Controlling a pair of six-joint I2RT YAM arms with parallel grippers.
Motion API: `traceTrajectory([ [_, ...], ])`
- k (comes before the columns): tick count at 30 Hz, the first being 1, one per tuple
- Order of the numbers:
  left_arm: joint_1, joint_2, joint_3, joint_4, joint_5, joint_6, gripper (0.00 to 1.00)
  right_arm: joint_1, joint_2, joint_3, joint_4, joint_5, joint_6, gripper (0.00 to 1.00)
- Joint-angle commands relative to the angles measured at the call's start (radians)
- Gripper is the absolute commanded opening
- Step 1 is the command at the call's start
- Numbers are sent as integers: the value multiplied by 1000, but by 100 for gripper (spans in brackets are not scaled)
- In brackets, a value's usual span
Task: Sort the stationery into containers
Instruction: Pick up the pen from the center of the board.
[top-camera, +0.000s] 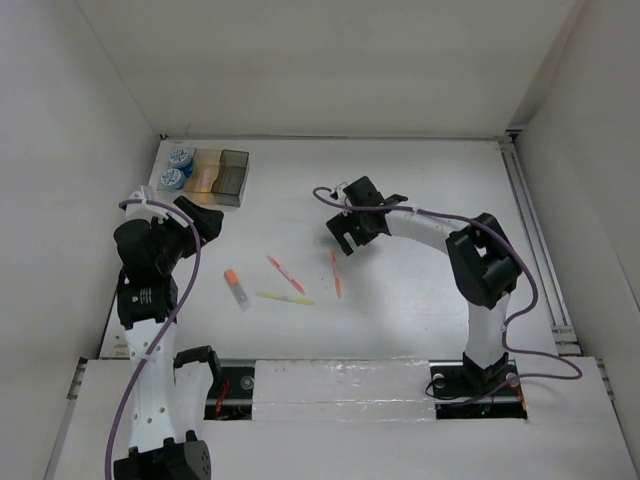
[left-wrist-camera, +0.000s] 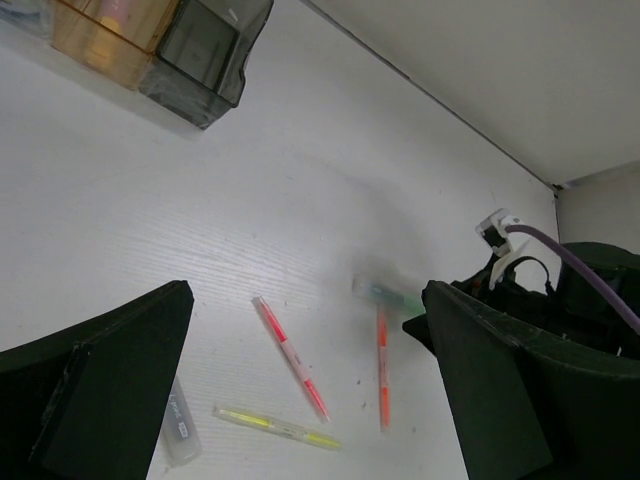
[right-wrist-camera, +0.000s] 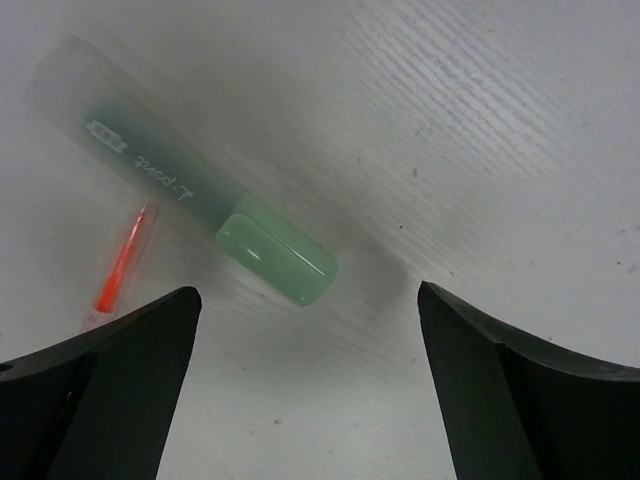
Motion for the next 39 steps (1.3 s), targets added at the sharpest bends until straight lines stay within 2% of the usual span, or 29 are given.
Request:
traceTrajectory([
  [1, -3, -2, -9, 45, 28, 23, 100, -5, 51, 19, 7, 33, -33, 95],
  [12, -3, -2, -9, 54, 37, 23, 100, 14, 81, 49, 24, 58, -61, 91],
  [19, -3, 8, -9, 54, 46, 23, 100, 23, 131, 124, -55, 39, -80, 79],
  [24, -3, 8, -9, 54, 46, 23, 100, 24, 150, 142, -55, -10, -89, 78],
  [27, -3, 8, -9, 54, 46, 23, 100, 25, 161, 142, -68, -10, -89, 74],
  [33, -3, 8, -9, 54, 55, 23, 100, 44, 189, 163, -88, -19, -98, 74],
  [39, -3, 8, -9, 54, 55, 23, 100, 44, 207, 174, -118, -19, -98, 64],
])
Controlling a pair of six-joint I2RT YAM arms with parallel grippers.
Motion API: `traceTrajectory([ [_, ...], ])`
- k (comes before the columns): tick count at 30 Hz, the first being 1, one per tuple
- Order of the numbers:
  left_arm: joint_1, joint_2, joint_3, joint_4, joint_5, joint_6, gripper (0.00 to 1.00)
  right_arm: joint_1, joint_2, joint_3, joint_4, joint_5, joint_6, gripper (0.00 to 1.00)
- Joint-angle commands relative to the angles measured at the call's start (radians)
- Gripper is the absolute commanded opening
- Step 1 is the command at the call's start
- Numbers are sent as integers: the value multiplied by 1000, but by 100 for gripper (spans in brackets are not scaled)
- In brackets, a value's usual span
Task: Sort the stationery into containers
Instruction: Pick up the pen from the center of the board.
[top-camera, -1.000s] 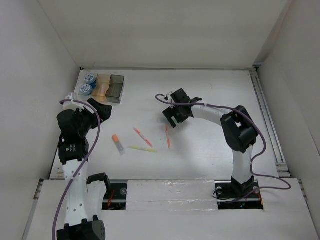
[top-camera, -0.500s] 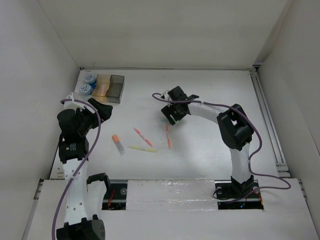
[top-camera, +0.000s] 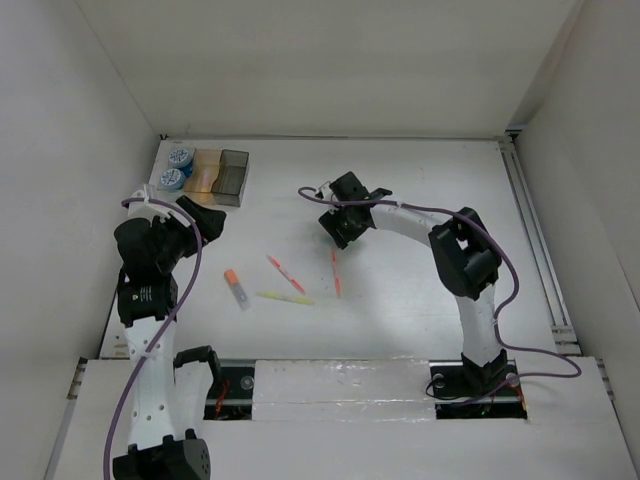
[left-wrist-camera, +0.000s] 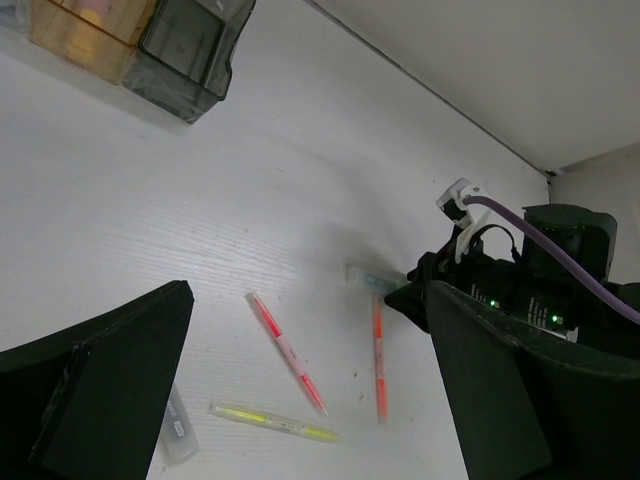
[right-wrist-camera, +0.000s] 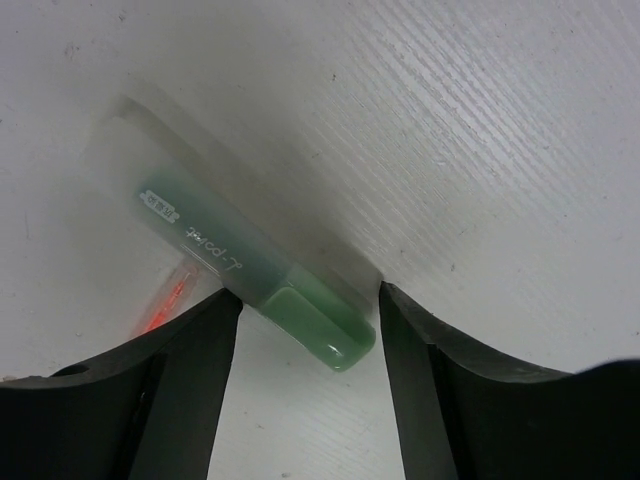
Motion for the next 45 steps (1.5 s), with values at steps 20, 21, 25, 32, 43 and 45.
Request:
traceTrajectory([
  [20, -3, 5, -18, 47, 28, 13, 100, -37, 58, -5, -84, 140, 85, 0],
  [21, -3, 5, -18, 47, 28, 13, 100, -37, 41, -5, -70, 161, 123, 0],
  [25, -3, -9, -9, 60, 66, 22, 100, -59, -48, -5, -37, 195, 225, 0],
  [32, -3, -73, -27, 130, 160, 32, 100, 29, -81, 156, -126, 226, 392, 0],
  [43, -3, -23, -18, 140, 193, 12, 100, 300, -185, 122, 172, -43, 504, 0],
  [45, -3, -23, -18, 140, 193, 12, 100, 310, -232, 58, 263, -105, 515, 0],
])
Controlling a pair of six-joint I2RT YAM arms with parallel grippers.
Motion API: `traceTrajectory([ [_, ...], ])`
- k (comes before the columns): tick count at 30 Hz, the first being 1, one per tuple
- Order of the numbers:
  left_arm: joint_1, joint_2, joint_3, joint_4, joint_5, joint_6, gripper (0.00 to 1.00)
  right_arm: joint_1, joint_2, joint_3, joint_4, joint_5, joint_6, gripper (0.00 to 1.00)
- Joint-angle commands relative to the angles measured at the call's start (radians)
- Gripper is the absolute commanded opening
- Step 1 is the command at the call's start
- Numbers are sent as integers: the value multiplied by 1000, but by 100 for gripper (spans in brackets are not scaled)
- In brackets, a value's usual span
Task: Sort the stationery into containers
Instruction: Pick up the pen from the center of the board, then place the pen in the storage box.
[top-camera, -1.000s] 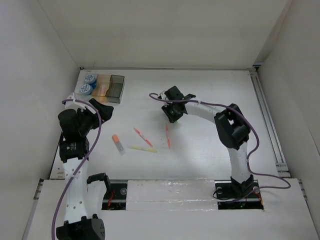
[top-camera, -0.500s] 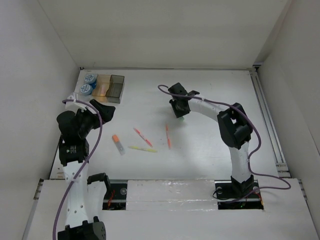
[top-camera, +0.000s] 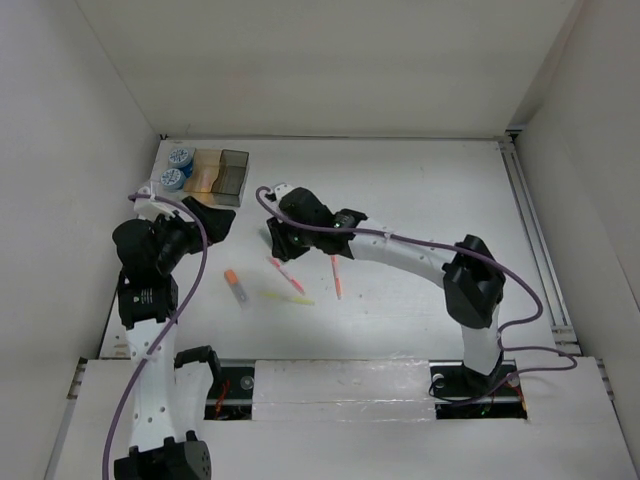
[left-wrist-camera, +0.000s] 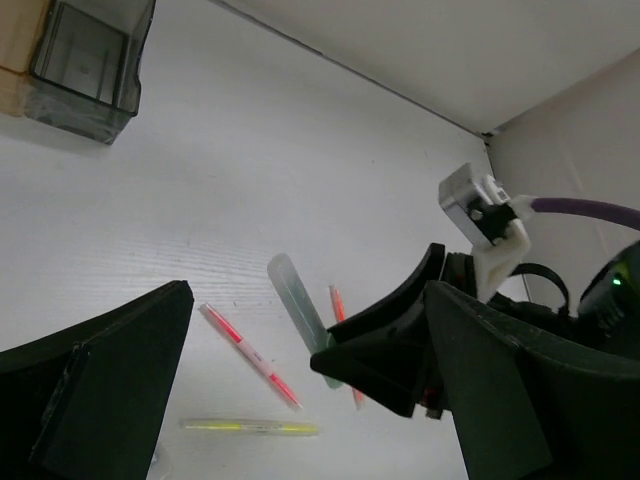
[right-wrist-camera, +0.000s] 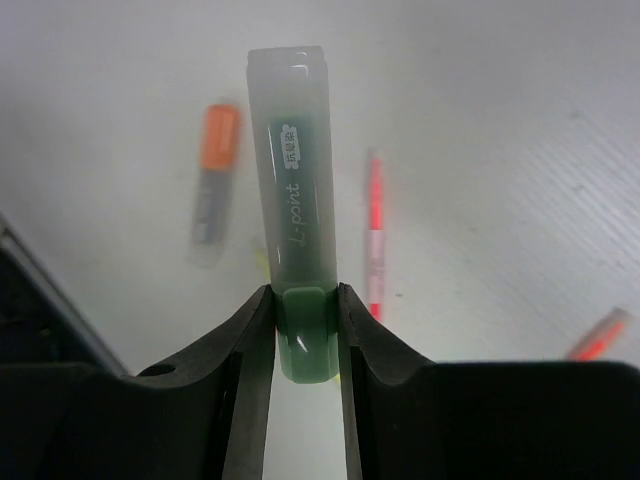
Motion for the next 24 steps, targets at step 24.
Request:
traceTrajectory([
  [24, -3, 3, -48, 176, 249, -30, 74, 48, -201, -67, 501, -331, 130, 0],
])
